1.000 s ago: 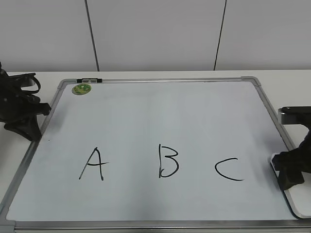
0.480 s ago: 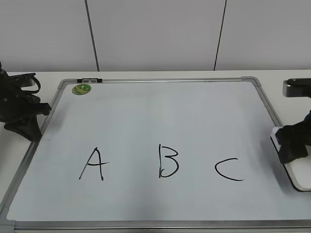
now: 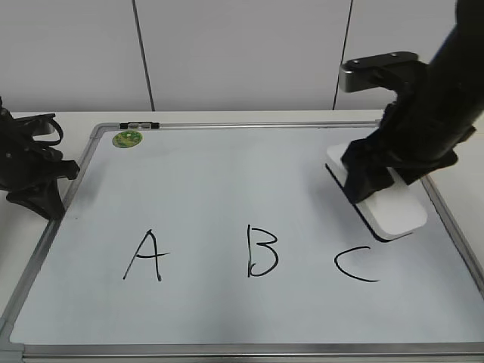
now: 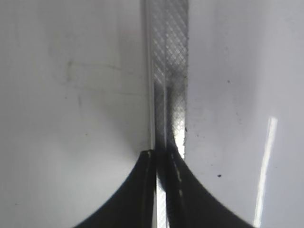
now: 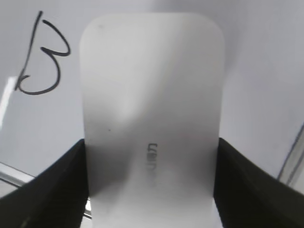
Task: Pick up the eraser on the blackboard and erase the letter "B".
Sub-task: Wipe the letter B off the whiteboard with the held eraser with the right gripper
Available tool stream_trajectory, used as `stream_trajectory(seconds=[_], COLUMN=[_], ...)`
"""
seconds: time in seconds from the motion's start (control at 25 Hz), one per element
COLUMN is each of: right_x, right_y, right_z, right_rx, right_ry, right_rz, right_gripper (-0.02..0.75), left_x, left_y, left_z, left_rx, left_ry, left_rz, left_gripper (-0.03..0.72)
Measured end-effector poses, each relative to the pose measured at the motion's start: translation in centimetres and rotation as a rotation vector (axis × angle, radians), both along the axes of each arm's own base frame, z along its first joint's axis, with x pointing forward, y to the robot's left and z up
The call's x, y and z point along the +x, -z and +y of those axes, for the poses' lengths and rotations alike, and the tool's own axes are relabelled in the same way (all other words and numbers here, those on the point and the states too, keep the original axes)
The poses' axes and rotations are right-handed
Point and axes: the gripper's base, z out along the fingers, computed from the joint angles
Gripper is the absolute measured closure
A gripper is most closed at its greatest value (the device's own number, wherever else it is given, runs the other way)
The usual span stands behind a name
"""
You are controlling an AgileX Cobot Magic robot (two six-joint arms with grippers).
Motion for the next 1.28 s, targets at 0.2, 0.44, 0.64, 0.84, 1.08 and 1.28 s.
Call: stream_trajectory(seconds=[0.2, 0.44, 0.64, 0.84, 1.08, 1.28], right_x=[1.6, 3.4, 4.3, 4.7, 5.0, 5.4], right_y=[0.1, 3.1, 6.8, 9.1, 9.7, 9.8], right_z=[4.1, 9.1, 10.7, 10.7, 10.9, 11.1], right_rx=[-0.015, -0.058, -0.097, -0.143, -0.142, -0.124], right_ry=[-0.101, -0.219, -0.252, -0.261, -0.267, -0.266], right_rz=[0.041, 0.106, 0.183, 0.224, 0.201, 0.159], right_gripper=[0.189, 0.189, 0.189, 0.189, 0.189, 0.190], left_x=[0.0, 0.0, 0.0, 0.0, 0.0, 0.0], left_y=[0.0, 0.0, 0.0, 0.0, 0.0, 0.0], left_z=[0.0, 0.0, 0.0, -0.1, 0.0, -0.1], left_rx=[0.000, -0.003, -0.006, -0.012, -0.014, -0.015], left_ry=[0.000, -0.002, -0.004, -0.008, -0.009, -0.011], left_rz=[0.000, 0.000, 0.000, 0.002, 0.001, 0.001], left_gripper=[0.677, 0.677, 0.677, 0.677, 0.677, 0.677])
